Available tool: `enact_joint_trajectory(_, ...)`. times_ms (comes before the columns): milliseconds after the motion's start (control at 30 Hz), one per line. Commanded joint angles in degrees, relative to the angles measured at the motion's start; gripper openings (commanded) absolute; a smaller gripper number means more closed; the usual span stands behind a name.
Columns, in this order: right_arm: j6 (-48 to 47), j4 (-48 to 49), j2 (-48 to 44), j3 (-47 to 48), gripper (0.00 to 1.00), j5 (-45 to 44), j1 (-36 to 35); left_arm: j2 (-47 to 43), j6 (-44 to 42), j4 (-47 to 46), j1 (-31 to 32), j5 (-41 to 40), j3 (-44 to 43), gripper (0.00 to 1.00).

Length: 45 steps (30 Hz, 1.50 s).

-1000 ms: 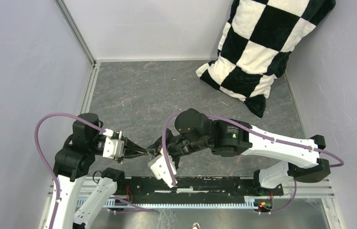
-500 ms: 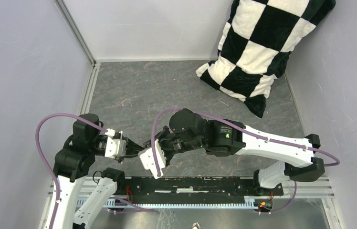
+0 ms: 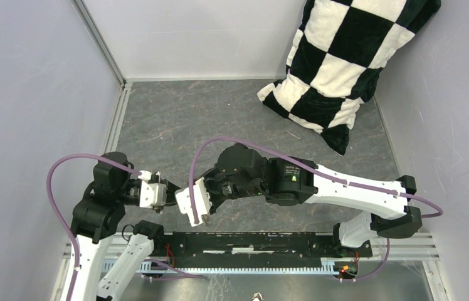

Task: Put the keys on the keyring
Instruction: Insert the key onto the keyring.

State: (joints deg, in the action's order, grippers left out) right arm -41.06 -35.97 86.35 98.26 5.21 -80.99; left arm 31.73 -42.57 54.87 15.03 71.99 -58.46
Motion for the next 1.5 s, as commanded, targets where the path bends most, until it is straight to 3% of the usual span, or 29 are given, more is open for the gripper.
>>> enact_joint_trajectory(0,1.42,5.91,-1.04,-0.61,0.26,-2.36,-0.29,-1.79,6.52,-7.54,0.27,1.82,0.97,0.02)
enact_joint_trajectory(433,0.98,1.86,-1.48,1.46,0.32,-1.95,-0.14,-5.18,10.65,-13.67,0.27,2.22,4.10,0.02)
enact_joint_trajectory(700,2.39,9.30,-4.82,1.11,0.45,-8.81,1.51,-5.38,11.12,-13.74,0.27,2.46,4.79,0.02)
enact_joint_trajectory(867,5.33,10.78,-6.72,0.87,0.47,-10.04,2.33,-5.36,11.74,-13.74,0.27,2.01,4.94,0.02)
enact_joint_trajectory(967,8.27,9.58,-9.34,-0.43,0.46,-7.60,2.66,-4.94,14.18,-14.69,0.27,0.99,4.95,0.02)
enact_joint_trajectory(1133,15.87,9.15,-14.62,-6.33,0.46,2.60,2.72,-6.14,29.66,-28.15,0.26,-4.15,7.35,0.02)
enact_joint_trajectory(1467,21.89,11.36,-14.42,-11.18,0.44,9.25,3.14,-7.42,32.04,-31.34,0.27,-2.95,8.03,0.02)
